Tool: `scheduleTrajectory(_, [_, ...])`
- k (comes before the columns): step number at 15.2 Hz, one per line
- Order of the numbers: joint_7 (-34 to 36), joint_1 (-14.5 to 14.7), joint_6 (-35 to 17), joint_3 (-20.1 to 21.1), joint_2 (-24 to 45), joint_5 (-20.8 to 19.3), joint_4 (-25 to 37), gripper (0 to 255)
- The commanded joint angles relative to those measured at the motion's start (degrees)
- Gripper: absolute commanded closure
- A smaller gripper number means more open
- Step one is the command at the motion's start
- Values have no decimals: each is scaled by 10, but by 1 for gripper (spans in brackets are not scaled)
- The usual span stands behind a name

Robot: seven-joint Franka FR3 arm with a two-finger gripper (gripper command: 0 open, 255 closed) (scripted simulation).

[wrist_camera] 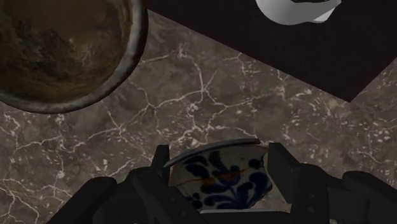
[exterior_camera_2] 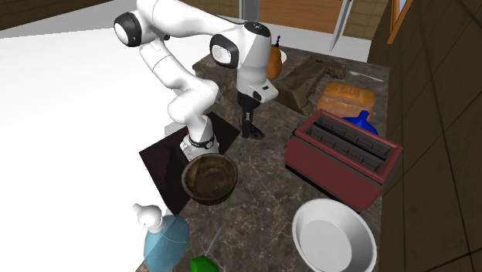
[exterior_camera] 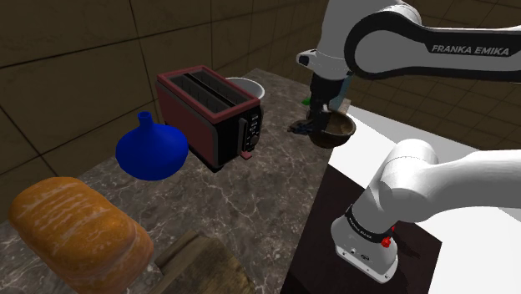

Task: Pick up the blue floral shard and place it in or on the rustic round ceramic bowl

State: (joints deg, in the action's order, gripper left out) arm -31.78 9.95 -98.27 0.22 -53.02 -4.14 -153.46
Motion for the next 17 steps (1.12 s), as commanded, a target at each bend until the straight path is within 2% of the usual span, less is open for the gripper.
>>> scheduleTrajectory(1, [-1,0,17,0,-1,0,15,255])
scheduleTrajectory(2, [-1,0,19,0,-1,0,17,255])
scheduleTrajectory(9, [-103,-54,13,-100,-4,-84,20,255])
scheduleTrajectory(17, [-219,-100,-17,-220,49,-170,66,255])
